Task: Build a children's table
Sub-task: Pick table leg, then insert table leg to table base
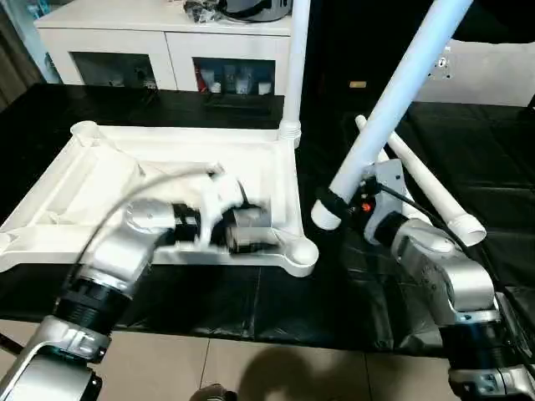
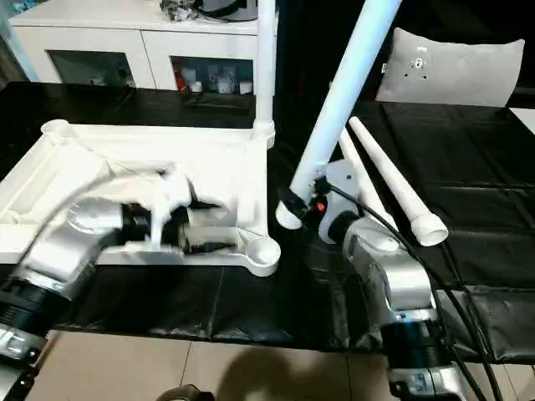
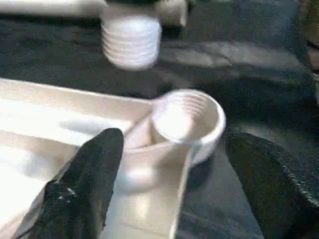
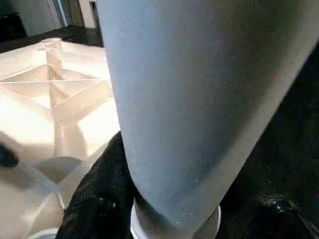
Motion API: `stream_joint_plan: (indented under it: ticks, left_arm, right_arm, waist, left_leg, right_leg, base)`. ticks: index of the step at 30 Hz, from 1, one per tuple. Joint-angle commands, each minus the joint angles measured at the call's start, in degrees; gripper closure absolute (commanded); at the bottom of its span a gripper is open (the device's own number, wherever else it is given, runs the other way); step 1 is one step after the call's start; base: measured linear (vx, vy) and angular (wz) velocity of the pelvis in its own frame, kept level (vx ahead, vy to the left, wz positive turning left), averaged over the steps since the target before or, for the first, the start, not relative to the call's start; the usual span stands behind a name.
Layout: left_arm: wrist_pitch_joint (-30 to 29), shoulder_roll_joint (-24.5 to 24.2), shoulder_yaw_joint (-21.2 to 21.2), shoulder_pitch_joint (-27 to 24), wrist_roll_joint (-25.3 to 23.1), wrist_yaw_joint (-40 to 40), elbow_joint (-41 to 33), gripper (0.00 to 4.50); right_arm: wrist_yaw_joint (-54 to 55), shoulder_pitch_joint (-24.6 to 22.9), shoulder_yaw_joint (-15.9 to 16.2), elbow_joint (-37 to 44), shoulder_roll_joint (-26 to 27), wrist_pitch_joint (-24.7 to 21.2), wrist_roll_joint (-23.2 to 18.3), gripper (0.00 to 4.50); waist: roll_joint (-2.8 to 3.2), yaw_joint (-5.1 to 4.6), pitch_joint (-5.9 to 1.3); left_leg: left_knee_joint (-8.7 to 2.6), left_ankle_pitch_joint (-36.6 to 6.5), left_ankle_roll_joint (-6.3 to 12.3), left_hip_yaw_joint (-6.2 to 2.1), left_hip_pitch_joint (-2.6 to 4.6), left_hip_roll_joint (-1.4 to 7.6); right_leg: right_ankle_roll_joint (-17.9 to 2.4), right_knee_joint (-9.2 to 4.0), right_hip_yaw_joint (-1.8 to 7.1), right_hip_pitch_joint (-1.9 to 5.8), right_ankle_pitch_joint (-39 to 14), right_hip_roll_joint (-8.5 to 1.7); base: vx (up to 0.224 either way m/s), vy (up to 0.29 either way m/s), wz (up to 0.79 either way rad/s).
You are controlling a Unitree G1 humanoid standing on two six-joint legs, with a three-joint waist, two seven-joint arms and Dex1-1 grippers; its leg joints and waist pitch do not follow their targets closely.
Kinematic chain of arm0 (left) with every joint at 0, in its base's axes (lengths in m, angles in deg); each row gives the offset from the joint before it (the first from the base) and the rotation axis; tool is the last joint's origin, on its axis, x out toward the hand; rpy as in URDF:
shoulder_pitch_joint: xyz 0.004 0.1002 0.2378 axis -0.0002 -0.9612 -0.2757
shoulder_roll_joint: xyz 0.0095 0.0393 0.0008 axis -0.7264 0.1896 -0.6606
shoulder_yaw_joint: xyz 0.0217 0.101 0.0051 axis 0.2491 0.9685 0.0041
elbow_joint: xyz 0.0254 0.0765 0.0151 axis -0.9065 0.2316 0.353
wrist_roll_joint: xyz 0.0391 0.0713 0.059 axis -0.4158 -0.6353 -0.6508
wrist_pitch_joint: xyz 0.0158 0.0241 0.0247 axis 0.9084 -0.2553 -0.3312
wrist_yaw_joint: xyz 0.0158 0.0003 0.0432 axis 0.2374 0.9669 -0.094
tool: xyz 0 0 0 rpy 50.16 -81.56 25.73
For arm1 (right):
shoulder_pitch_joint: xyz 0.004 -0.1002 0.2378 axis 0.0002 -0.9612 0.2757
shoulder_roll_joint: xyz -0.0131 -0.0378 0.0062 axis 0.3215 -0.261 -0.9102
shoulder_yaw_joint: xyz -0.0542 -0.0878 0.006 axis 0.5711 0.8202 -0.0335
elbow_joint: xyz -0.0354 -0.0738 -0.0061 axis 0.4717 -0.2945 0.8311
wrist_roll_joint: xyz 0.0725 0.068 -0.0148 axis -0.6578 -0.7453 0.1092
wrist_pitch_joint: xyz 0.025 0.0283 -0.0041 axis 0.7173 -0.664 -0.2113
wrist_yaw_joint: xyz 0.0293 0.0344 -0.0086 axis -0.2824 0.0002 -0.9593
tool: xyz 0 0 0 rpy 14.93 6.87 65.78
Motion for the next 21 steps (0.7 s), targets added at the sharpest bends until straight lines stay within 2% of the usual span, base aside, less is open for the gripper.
stream_joint_plan:
  ticks: [1, 3, 6, 7, 9, 11, 12, 13, 17, 18, 20, 21]
  left_arm:
    - [2.09, -0.31, 0.44, 1.37, -2.03, 0.56, 2.39, 0.98]
    - [4.84, -0.31, 1.55, 2.59, -4.41, 0.43, 6.27, 1.09]
    - [7.0, -0.34, 2.35, 3.47, -5.62, 0.93, 9.23, 1.35]
    - [9.0, -0.16, 2.63, 4.66, -5.9, 2.06, 12.38, 1.4]
    - [9.32, 0.02, 2.46, 5.02, -5.75, 2.41, 13.22, 1.52]
    - [9.25, 0.22, 2.2, 5.66, -5.35, 3.66, 14.56, 1.73]
    - [9.22, 0.22, 2.19, 5.71, -5.32, 3.81, 14.66, 1.79]
    - [9.17, 0.25, 2.23, 5.93, -5.37, 4.56, 15.27, 1.79]
    - [10.48, 0.53, 2.39, 6.16, -6.08, 6.03, 17.23, 2.09]
    - [11.46, 0.63, 2.5, 6.18, -6.51, 5.89, 17.94, 2.18]
    - [13.23, 1.02, 2.51, 6.61, -7.0, 5.93, 20.03, 2.29]
    - [13.97, 1.12, 2.6, 6.79, -7.24, 6.25, 21.02, 2.39]
  right_arm:
    - [0.76, -0.38, -1.03, 2.1, 1.2, 1.85, -0.85, 2.6]
    - [0.37, -1.08, -0.67, 2.13, 1.27, 5.15, -0.09, 2.6]
    - [0.98, -1.47, -0.33, 2.63, 0.87, 2.65, 0.1, 2.6]
    - [-2.06, -2.28, -0.72, 4.25, 0.16, -1.81, -3.2, 2.6]
    - [-3.14, -2.57, -0.82, 4.53, 0.0, -1.84, -3.98, 2.6]
    - [-5.48, -3.39, -0.69, 5.44, -0.68, -1.91, -5.32, 2.6]
    - [-5.71, -3.48, -0.65, 5.57, -0.76, -1.99, -5.45, 2.6]
    - [-6.64, -3.87, -0.67, 6.32, -1.02, -2.61, -6.48, 2.6]
    - [-7.22, -4.23, -0.87, 7.59, -1.64, -4.47, -7.94, 2.6]
    - [-7.38, -4.21, -0.85, 7.77, -1.77, -4.85, -8.05, 2.6]
    - [-8.27, -4.11, -0.75, 8.25, -2.0, -5.71, -8.61, 2.6]
    - [-8.68, -4.04, -0.54, 8.57, -2.16, -6.12, -8.8, 2.6]
  waist:
    - [0.4, -0.19, -4.06]
    - [0.34, -0.23, -3.93]
    - [0.38, -0.27, -3.93]
    - [0.51, -0.26, -3.93]
    - [0.7, -0.15, -4.11]
    - [0.49, -0.04, -4.12]
    - [0.9, 0.05, -4.1]
    - [0.68, -0.02, -4.03]
    - [0.67, 0.04, -3.97]
    - [0.37, 0.01, -3.93]
    - [0.51, 0.03, -3.88]
    - [0.25, 0.05, -3.94]
  left_leg:
    - [-5.01, -18.0, -3.4, -2.72, 2.36, 4.4]
    - [-4.96, -18.52, -3.1, -2.74, 2.34, 4.25]
    - [-5.15, -18.27, -2.94, -2.9, 2.33, 4.4]
    - [-5.22, -18.93, -2.69, -2.88, 2.6, 4.5]
    - [-5.14, -18.96, -2.88, -2.9, 2.54, 4.64]
    - [-5.07, -18.41, -2.66, -2.84, 2.41, 4.61]
    - [-5.1, -18.36, -2.63, -2.87, 2.43, 4.68]
    - [-5.15, -18.59, -2.58, -2.79, 2.45, 4.64]
    - [-5.04, -18.36, -2.35, -2.82, 2.37, 4.56]
    - [-5.06, -18.3, -2.3, -2.79, 2.36, 4.57]
    - [-5.03, -18.31, -2.23, -2.82, 2.36, 4.53]
    - [-4.99, -18.35, -2.11, -2.79, 2.35, 4.54]
  right_leg:
    - [-8.62, -4.87, 4.12, 2.07, -17.7, -6.46]
    - [-7.89, -5.27, 4.1, 2.0, -19.63, -6.51]
    - [-7.63, -5.25, 4.06, 2.14, -19.83, -6.45]
    - [-7.91, -5.37, 4.07, 2.11, -19.63, -6.31]
    - [-8.54, -5.02, 4.16, 2.1, -18.27, -6.62]
    - [-9.0, -4.98, 4.17, 2.25, -17.3, -6.7]
    - [-9.22, -4.95, 4.19, 2.2, -17.0, -6.74]
    - [-9.53, -4.96, 4.13, 2.18, -16.73, -6.56]
    - [-9.3, -5.21, 4.12, 2.24, -18.89, -6.75]
    - [-9.02, -5.35, 4.13, 2.21, -19.54, -6.71]
    - [-8.74, -5.4, 4.09, 2.16, -20.37, -6.75]
    - [-8.46, -5.51, 4.11, 2.23, -20.92, -6.87]
  base:
    - [0.0, 0.0, 0.0]
    - [0.0, 0.0, 0.0]
    - [0.0, 0.0, 0.0]
    - [0.0, 0.0, 0.0]
    - [0.0, 0.0, 0.0]
    - [0.0, 0.0, 0.0]
    - [0.0, 0.0, 0.0]
    - [0.0, 0.0, 0.0]
    - [0.0, 0.0, 0.0]
    - [0.0, 0.0, 0.0]
    - [0.0, 0.0, 0.0]
    - [0.0, 0.0, 0.0]
